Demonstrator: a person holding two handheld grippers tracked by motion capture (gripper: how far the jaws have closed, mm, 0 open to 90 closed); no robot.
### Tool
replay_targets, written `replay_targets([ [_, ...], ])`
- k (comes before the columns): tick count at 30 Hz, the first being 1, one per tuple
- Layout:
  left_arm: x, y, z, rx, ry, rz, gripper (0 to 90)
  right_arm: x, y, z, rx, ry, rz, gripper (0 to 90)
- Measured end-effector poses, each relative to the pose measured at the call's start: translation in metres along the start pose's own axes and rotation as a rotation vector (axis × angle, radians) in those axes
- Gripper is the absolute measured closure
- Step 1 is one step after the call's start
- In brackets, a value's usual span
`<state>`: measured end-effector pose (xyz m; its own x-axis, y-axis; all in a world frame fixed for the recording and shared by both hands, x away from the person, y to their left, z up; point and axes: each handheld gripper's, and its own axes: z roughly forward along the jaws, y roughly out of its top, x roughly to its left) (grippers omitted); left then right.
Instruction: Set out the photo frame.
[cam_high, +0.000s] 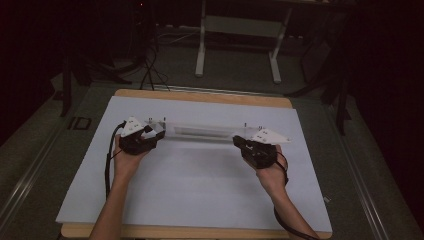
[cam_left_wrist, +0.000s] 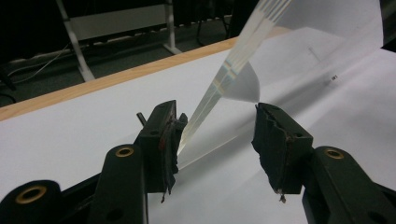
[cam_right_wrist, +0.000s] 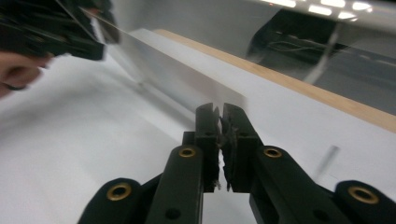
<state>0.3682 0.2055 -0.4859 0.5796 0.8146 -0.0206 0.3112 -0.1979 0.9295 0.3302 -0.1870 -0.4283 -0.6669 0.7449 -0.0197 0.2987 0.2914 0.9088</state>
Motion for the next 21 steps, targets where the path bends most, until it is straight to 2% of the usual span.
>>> replay_targets([
  [4,0.003,0.001,0.001,-0.011,-0.009,-0.022,50.0,-0.018,-0.008,-0.003,0.017,-0.040,0.022,81.8],
  [5,0.003,0.001,0.001,-0.009,-0.008,-0.021,50.0,-0.027,-0.013,-0.003,0.026,-0.056,0.033,81.0],
  [6,0.004,0.001,0.002,-0.009,-0.008,-0.021,50.0,-0.027,-0.013,-0.003,0.026,-0.056,0.033,81.0],
  [7,0.004,0.002,0.002,-0.013,-0.011,-0.030,49.9,-0.035,-0.017,-0.002,0.042,-0.074,0.040,81.0],
  [13,0.006,0.003,0.004,-0.015,-0.009,-0.039,49.8,-0.052,-0.027,0.003,0.067,-0.104,0.062,77.1],
  [18,0.008,0.004,0.005,-0.020,-0.015,-0.056,49.4,-0.063,-0.035,0.008,0.074,-0.099,0.074,66.3],
  [19,0.009,0.005,0.006,-0.024,-0.015,-0.057,49.2,-0.065,-0.037,0.011,0.088,-0.111,0.077,61.3],
  [21,0.009,0.006,0.007,-0.025,-0.015,-0.057,47.8,-0.067,-0.038,0.013,0.093,-0.115,0.082,60.5],
])
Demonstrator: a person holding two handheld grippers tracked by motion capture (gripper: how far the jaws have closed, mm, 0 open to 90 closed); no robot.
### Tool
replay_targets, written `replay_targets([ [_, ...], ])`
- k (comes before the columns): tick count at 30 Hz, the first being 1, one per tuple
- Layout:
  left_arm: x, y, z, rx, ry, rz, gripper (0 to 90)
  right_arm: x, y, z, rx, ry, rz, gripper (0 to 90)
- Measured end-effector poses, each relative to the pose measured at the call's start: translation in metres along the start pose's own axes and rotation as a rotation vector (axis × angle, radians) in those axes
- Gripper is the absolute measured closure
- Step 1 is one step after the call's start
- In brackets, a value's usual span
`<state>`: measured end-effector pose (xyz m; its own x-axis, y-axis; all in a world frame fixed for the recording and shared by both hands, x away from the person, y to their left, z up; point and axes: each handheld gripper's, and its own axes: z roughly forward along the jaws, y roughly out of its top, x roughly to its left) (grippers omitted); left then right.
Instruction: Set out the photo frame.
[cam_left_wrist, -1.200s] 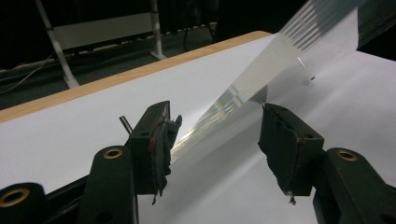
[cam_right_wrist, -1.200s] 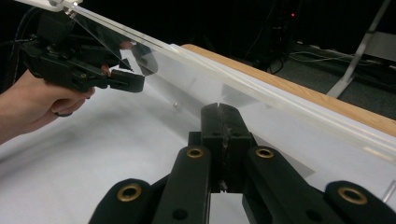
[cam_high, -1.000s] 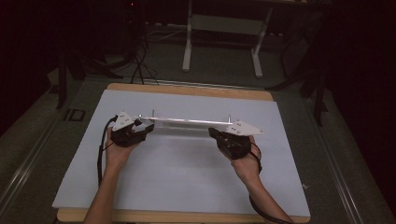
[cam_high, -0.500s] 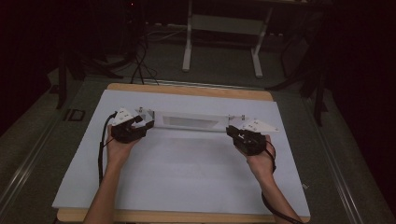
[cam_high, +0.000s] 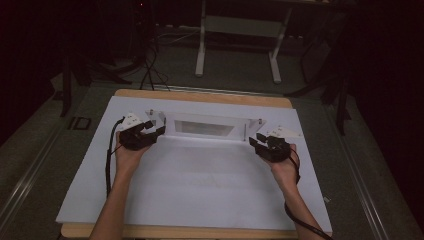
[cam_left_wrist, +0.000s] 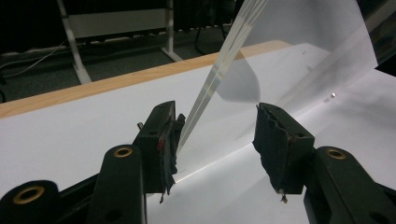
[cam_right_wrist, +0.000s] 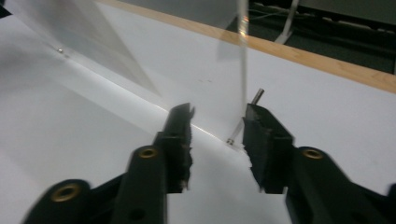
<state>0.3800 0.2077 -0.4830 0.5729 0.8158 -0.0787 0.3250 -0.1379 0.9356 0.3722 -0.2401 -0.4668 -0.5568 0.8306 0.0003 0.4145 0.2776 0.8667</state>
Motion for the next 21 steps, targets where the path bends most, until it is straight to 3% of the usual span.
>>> replay_targets([
  [4,-0.002,0.002,0.005,0.002,0.021,0.005,41.7,-0.007,-0.001,0.009,-0.016,0.000,-0.003,51.3],
  [7,-0.002,0.002,0.007,-0.004,0.030,-0.003,40.9,-0.008,-0.001,0.015,-0.017,0.031,-0.021,50.4],
  [12,0.000,0.004,0.010,-0.019,0.031,-0.013,41.2,-0.009,-0.001,0.025,-0.069,0.067,-0.043,49.6],
  [19,0.007,0.007,0.021,-0.065,0.016,-0.030,40.8,-0.011,0.003,0.033,-0.114,0.087,-0.006,51.1],
  [21,0.009,0.010,0.025,-0.060,0.016,-0.034,40.2,-0.011,0.004,0.037,-0.133,0.064,0.014,51.1],
])
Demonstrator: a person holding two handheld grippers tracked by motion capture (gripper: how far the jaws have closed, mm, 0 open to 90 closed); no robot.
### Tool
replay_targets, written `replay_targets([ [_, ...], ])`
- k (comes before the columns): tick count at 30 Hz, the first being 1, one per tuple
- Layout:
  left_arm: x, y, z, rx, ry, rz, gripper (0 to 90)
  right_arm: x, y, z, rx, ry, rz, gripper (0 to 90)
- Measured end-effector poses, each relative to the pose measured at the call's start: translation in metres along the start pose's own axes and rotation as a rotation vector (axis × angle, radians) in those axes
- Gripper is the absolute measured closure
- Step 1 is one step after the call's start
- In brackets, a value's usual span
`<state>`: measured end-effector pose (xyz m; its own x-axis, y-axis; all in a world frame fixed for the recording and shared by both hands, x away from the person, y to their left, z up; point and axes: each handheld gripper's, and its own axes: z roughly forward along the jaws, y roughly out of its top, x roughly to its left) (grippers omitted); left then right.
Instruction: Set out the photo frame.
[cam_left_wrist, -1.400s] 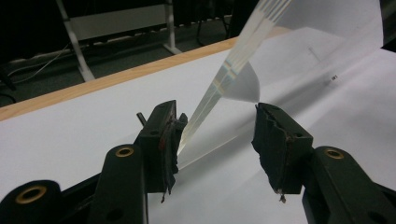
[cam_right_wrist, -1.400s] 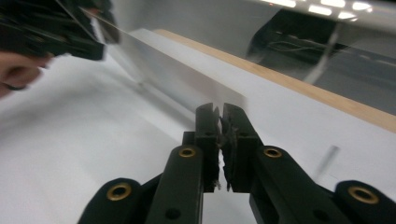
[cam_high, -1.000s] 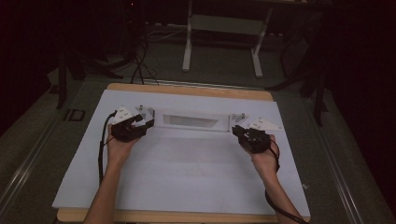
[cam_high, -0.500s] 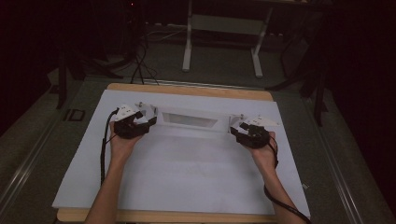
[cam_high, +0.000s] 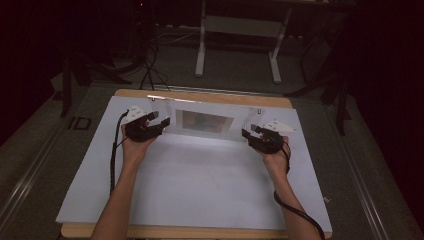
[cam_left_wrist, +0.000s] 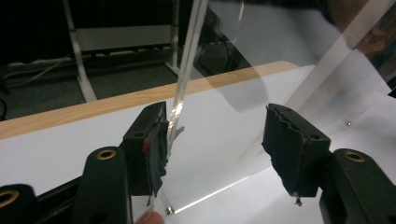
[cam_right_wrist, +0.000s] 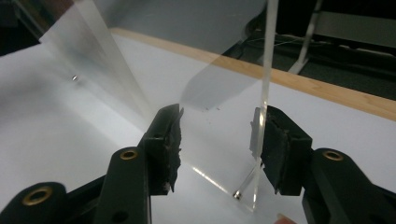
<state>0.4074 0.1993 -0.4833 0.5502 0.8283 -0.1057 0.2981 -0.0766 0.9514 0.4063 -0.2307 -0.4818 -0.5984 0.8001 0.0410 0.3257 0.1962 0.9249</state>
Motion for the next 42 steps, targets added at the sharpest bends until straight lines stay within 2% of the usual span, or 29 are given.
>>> replay_targets([
  [2,0.000,0.005,0.004,0.021,0.015,0.011,39.9,0.000,0.000,0.001,-0.008,-0.011,0.004,51.1],
  [5,-0.003,0.010,0.008,0.064,0.053,0.055,40.6,0.002,0.001,0.004,-0.016,-0.040,0.005,51.0],
  [8,-0.005,0.013,0.009,0.078,0.075,0.060,41.4,0.002,0.003,0.006,-0.010,-0.060,-0.009,51.1],
  [10,-0.007,0.014,0.011,0.082,0.099,0.053,41.4,0.003,0.005,0.007,-0.005,-0.075,-0.016,51.4],
  [14,-0.008,0.016,0.011,0.070,0.102,0.019,43.3,0.002,0.008,0.009,0.002,-0.086,-0.009,51.7],
  [15,-0.009,0.016,0.010,0.063,0.104,0.013,44.9,-0.001,0.008,0.008,-0.001,-0.071,0.017,51.8],
  [17,-0.010,0.017,0.009,0.058,0.099,-0.005,45.6,-0.002,0.008,0.006,-0.009,-0.064,0.028,51.8],
  [18,-0.011,0.017,0.008,0.061,0.099,-0.013,45.7,-0.002,0.010,0.002,-0.026,-0.052,0.051,52.0],
  [27,-0.025,0.021,-0.001,0.056,0.087,-0.039,46.0,-0.004,0.027,-0.019,-0.048,-0.041,0.037,52.6],
  [33,-0.031,0.023,-0.005,0.094,0.087,-0.076,46.0,-0.004,0.031,-0.025,-0.045,-0.028,0.053,53.3],
  [42,-0.039,0.025,-0.015,0.120,0.093,-0.084,46.7,-0.003,0.026,-0.031,-0.023,0.000,0.094,53.3],
])
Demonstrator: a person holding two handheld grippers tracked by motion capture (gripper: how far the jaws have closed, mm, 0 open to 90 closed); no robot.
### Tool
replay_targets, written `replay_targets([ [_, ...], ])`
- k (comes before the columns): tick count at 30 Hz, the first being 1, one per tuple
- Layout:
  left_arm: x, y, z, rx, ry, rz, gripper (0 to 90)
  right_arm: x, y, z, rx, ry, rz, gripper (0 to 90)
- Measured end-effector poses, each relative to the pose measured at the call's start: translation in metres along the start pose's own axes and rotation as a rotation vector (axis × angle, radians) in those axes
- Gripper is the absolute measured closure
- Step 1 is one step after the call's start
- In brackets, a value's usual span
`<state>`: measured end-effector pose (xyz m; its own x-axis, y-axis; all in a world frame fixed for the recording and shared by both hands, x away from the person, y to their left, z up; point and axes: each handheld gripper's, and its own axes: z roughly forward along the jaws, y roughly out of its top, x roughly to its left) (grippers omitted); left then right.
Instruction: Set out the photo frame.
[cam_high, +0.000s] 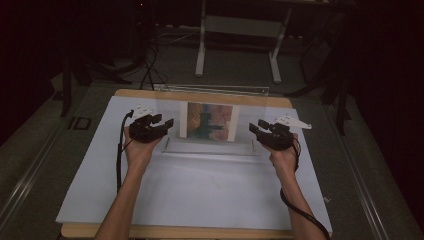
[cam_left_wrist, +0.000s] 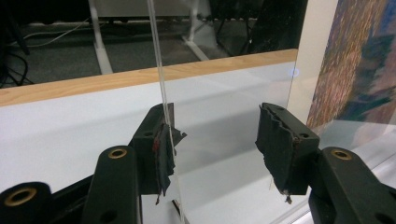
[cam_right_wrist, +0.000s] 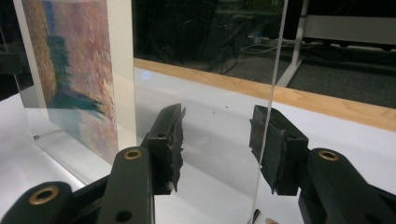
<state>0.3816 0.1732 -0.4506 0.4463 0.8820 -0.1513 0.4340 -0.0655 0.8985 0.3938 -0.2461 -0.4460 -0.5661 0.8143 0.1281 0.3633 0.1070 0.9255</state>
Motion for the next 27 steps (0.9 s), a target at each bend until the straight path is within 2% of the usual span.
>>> replay_targets([
  [13,-0.007,-0.007,-0.014,0.025,0.015,-0.017,47.1,0.004,-0.011,-0.004,0.034,0.029,0.049,53.4],
  [19,-0.010,-0.010,-0.016,0.019,0.016,-0.025,47.0,0.006,-0.015,-0.007,0.043,0.030,0.063,53.3],
  [27,-0.015,-0.012,-0.017,0.019,0.023,-0.014,46.9,0.005,-0.024,-0.010,0.048,0.036,0.086,53.2],
])
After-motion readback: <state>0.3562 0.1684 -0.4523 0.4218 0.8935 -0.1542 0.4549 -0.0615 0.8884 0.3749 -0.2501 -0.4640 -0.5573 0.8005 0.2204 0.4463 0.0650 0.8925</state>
